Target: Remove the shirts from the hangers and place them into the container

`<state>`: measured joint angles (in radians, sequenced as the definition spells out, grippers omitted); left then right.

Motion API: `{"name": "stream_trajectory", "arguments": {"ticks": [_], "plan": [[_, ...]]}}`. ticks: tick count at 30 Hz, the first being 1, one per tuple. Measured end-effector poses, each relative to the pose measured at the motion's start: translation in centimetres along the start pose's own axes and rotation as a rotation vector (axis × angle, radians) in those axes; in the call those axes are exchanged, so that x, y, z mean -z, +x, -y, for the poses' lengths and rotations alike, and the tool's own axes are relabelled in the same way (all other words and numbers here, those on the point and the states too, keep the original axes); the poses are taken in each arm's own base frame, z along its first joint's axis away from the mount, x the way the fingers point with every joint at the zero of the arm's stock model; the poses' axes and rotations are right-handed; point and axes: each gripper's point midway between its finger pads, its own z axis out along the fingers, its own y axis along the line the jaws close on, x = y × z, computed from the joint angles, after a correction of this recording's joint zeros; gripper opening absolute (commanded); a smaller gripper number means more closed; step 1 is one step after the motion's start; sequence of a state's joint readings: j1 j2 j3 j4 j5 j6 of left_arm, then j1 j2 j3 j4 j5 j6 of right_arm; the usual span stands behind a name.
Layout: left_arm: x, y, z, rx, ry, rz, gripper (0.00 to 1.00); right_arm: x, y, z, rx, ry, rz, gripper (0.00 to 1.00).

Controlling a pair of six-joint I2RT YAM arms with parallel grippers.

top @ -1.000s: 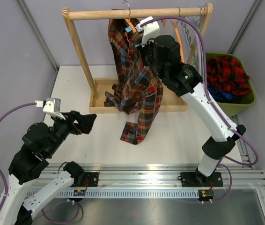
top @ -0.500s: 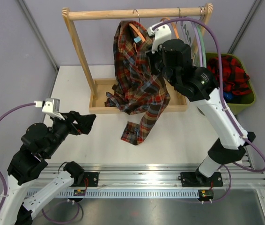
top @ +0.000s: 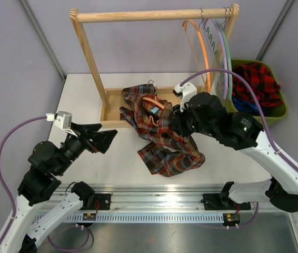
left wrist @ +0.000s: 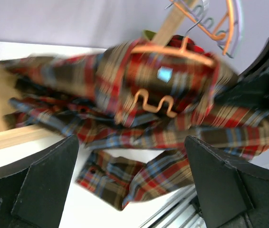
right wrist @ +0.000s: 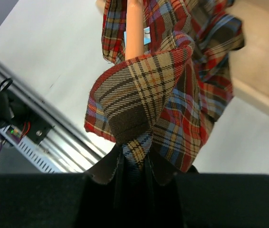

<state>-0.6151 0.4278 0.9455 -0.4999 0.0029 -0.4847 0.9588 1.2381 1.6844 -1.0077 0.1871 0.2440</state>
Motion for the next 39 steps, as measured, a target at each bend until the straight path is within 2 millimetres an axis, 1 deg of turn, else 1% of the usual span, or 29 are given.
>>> {"name": "stream_trajectory", "arguments": {"ticks": [4,7,12,15,18,21,23,25,26,28,29,30,31,32,33,35,36,37,38,39], "plan": [[-2.6,0.8,1.0,0.018,0.074,-0.009,0.97,-1.0,2.6,-2.2,-0.010,-0.074,-0.067,0.00],[-5.0,0.9,1.8,0.030,0.117,-0.013,0.97,-1.3,3.5,-3.6,-0.014,-0.119,-0.086,0.00],[-8.4,1.0,3.0,0.043,0.178,-0.013,0.97,-1.5,3.2,-5.0,-0.030,-0.164,-0.066,0.00],[-10.0,2.0,4.0,0.046,0.214,-0.039,0.97,-1.6,3.0,-5.3,-0.039,-0.180,-0.057,0.00],[-11.1,3.2,5.1,0.036,0.236,-0.066,0.96,-1.7,3.0,-5.4,-0.046,-0.178,-0.057,0.00],[-11.9,3.3,6.4,0.026,0.259,-0.064,0.92,-1.7,3.1,-5.3,-0.048,-0.175,-0.059,0.00],[-12.2,3.4,7.4,0.015,0.282,-0.062,0.86,-1.8,3.2,-5.5,-0.049,-0.185,-0.062,0.00],[-12.4,3.4,8.1,0.004,0.296,-0.061,0.77,-1.8,3.3,-5.7,-0.049,-0.194,-0.062,0.00],[-12.6,3.4,8.3,-0.003,0.293,-0.058,0.62,-1.8,3.3,-5.8,-0.050,-0.195,-0.063,0.00],[-13.2,3.4,7.5,-0.027,0.249,-0.045,0.46,-1.6,3.2,-5.8,-0.055,-0.199,-0.057,0.00],[-13.4,3.4,7.2,-0.031,0.231,-0.040,0.31,-1.5,3.1,-5.8,-0.057,-0.198,-0.052,0.00],[-13.6,3.3,6.8,-0.039,0.209,-0.033,0.24,-1.4,3.1,-5.7,-0.060,-0.198,-0.053,0.00],[-13.8,3.3,6.5,-0.048,0.191,-0.031,0.14,-1.2,3.1,-5.7,-0.061,-0.197,-0.048,0.00],[-14.1,3.2,6.2,-0.057,0.171,-0.025,0.02,-1.0,3.0,-5.6,-0.063,-0.196,-0.045,0.00],[-14.2,3.2,6.1,-0.060,0.164,-0.023,0.00,-0.8,3.0,-5.5,-0.064,-0.193,-0.043,0.00],[-14.4,3.1,6.2,-0.061,0.153,-0.017,0.00,-0.6,3.0,-5.3,-0.065,-0.190,-0.040,0.00],[-14.4,3.1,6.3,-0.062,0.152,-0.016,0.00,-0.5,3.0,-5.3,-0.065,-0.187,-0.038,0.12],[-14.5,3.1,6.4,-0.063,0.148,-0.014,0.00,-0.4,3.0,-5.2,-0.066,-0.187,-0.035,0.28],[-14.6,3.0,6.5,-0.066,0.146,-0.013,0.00,-0.3,2.9,-5.3,-0.065,-0.189,-0.031,0.49],[-14.7,3.1,6.7,-0.069,0.149,-0.018,0.00,-0.3,2.8,-5.4,-0.066,-0.194,-0.027,0.49]]}}
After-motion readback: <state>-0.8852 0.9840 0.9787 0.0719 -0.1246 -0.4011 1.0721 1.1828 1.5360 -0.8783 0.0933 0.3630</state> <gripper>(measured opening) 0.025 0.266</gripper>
